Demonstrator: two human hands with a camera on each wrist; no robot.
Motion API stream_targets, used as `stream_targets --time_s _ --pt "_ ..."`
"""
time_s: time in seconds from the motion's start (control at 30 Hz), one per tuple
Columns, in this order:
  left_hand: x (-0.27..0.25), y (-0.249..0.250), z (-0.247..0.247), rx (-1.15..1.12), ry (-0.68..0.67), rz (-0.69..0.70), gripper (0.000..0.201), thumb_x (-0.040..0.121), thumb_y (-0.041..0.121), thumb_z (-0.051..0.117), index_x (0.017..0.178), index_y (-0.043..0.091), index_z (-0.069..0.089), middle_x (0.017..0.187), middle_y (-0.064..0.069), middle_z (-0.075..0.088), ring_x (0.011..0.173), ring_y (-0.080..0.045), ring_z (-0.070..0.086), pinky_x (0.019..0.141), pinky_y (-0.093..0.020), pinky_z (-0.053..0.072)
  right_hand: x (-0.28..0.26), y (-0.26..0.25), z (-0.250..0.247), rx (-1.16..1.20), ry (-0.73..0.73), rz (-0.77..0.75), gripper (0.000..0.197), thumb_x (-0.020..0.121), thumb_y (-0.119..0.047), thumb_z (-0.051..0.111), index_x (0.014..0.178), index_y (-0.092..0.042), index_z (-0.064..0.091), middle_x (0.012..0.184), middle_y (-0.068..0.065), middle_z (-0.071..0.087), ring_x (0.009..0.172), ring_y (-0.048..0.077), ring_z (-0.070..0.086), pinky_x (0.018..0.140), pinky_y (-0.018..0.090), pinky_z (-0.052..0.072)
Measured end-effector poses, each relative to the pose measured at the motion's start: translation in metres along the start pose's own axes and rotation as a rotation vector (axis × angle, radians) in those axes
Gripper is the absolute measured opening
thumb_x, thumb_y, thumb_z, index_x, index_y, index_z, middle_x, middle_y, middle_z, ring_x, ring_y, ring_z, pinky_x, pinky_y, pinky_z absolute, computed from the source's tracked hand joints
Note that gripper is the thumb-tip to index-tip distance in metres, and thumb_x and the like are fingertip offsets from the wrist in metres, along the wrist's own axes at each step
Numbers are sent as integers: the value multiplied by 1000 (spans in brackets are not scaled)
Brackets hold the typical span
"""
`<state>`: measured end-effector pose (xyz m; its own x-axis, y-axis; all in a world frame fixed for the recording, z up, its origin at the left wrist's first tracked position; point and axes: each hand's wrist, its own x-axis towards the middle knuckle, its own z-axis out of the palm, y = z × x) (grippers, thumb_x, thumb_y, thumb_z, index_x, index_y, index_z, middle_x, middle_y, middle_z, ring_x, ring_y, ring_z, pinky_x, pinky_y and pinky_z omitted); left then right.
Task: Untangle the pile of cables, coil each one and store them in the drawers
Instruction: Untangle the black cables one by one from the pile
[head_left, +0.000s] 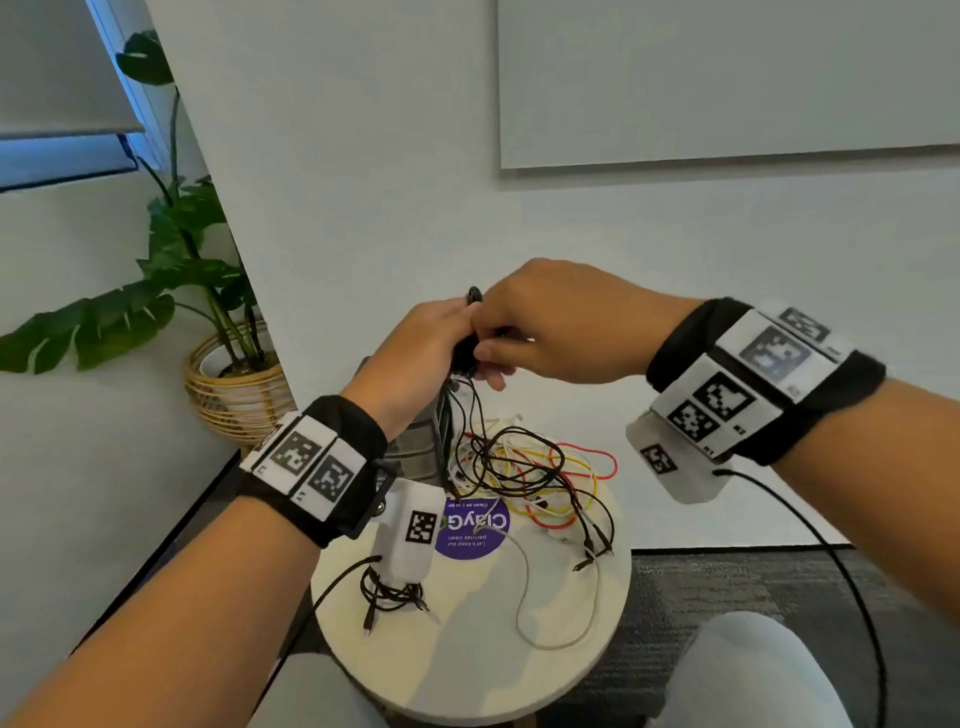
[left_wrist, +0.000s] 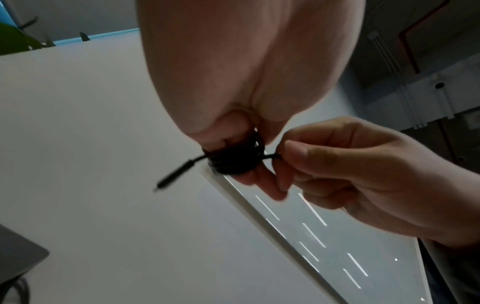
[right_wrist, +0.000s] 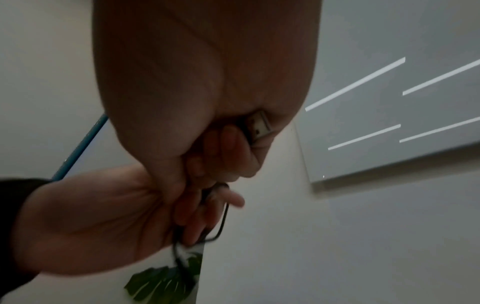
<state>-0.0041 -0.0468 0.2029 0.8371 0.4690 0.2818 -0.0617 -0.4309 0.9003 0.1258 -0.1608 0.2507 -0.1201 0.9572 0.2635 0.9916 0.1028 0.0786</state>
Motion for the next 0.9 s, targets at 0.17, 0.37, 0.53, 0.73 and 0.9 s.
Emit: stream_targets --time_s 0.17,0.37,0.53,0.73,0.9 --pt "-5 14 -6 -160 -75 -91 46 103 8 34 78 7 73 68 -19 61 57 -21 60 62 -30 52 -1 -3 -5 32 64 -62 15 96 -41 60 85 -32 55 77 -11 62 70 10 52 66 39 48" --pt "-6 5 -11 -223 -30 -214 42 108 19 31 98 1 68 83 -28 60 58 -25 58 53 -26 52 0 -7 15 266 149 -22 30 94 -36 67 110 -25 46 69 -8 61 64 11 56 60 39 46" --pt "-13 -3 -18 -310 -161 -286 40 109 16 32 89 -1 62 71 -16 63 56 -19 57 61 -27 53 1 1 38 205 152 65 32 98 -49 59 120 -26 56 65 -11 54 59 4 50 57 29 36" --pt "-19 -13 -24 -489 -259 -291 31 103 21 40 104 0 62 84 -15 70 71 -18 68 74 -27 54 2 13 45 177 141 69 57 93 -67 33 106 -25 70 78 -7 69 70 10 58 66 41 50" --pt "-16 -16 -19 -549 -214 -302 42 107 18 34 125 -12 57 80 -10 68 67 -12 63 68 -21 53 4 19 44 265 175 52 45 102 -50 47 78 -18 67 66 -5 65 58 12 54 59 34 44"
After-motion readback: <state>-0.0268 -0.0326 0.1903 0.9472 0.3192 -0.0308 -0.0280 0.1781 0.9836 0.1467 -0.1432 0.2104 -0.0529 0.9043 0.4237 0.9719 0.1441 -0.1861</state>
